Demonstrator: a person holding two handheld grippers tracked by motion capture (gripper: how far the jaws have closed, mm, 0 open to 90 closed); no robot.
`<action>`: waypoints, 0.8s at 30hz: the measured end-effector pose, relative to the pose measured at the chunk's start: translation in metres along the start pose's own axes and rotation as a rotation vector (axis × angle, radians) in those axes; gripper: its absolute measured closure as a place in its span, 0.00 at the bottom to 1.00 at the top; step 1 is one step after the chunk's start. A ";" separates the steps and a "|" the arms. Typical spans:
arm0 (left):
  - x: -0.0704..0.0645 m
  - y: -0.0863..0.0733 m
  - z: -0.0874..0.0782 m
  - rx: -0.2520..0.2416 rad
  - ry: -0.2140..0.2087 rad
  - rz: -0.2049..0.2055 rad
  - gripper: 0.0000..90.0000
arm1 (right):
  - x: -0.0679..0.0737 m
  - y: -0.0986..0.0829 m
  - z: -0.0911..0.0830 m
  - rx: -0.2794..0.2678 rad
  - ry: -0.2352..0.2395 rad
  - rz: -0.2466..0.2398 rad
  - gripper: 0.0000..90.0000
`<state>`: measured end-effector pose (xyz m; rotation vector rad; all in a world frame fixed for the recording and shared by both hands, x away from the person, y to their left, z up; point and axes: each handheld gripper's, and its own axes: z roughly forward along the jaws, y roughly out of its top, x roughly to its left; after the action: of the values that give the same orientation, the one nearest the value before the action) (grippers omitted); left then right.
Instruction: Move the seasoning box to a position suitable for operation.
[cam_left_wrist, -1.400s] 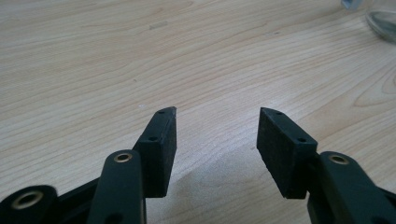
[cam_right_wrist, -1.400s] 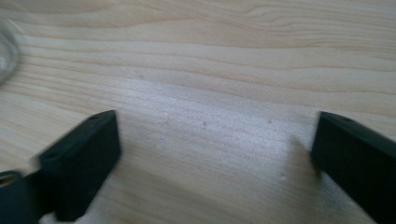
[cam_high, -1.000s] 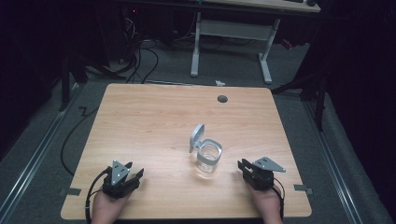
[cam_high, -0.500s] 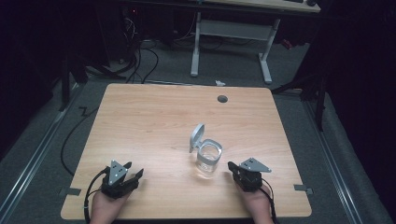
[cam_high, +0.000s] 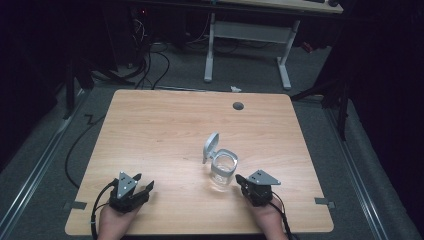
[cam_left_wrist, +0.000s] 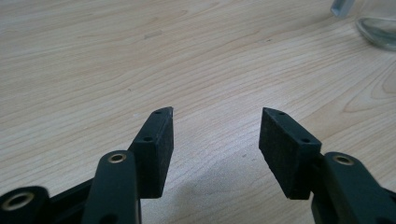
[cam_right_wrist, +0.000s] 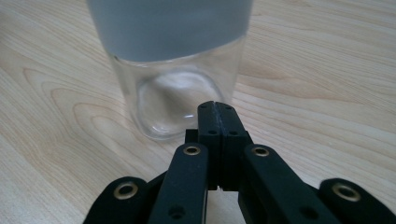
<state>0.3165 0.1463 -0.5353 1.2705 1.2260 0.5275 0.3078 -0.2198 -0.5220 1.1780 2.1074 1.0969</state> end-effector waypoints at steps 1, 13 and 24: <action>0.000 0.000 0.000 0.000 0.000 0.003 0.51 | 0.001 0.000 0.000 0.004 0.001 -0.002 1.00; 0.001 0.002 -0.002 -0.006 -0.005 0.001 0.51 | 0.014 0.002 0.006 0.012 0.019 -0.023 1.00; 0.001 0.003 -0.003 -0.004 -0.011 -0.004 0.51 | 0.037 0.013 0.020 0.007 0.083 -0.061 1.00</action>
<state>0.3151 0.1492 -0.5322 1.2663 1.2173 0.5188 0.3096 -0.1762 -0.5229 1.0811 2.1964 1.1288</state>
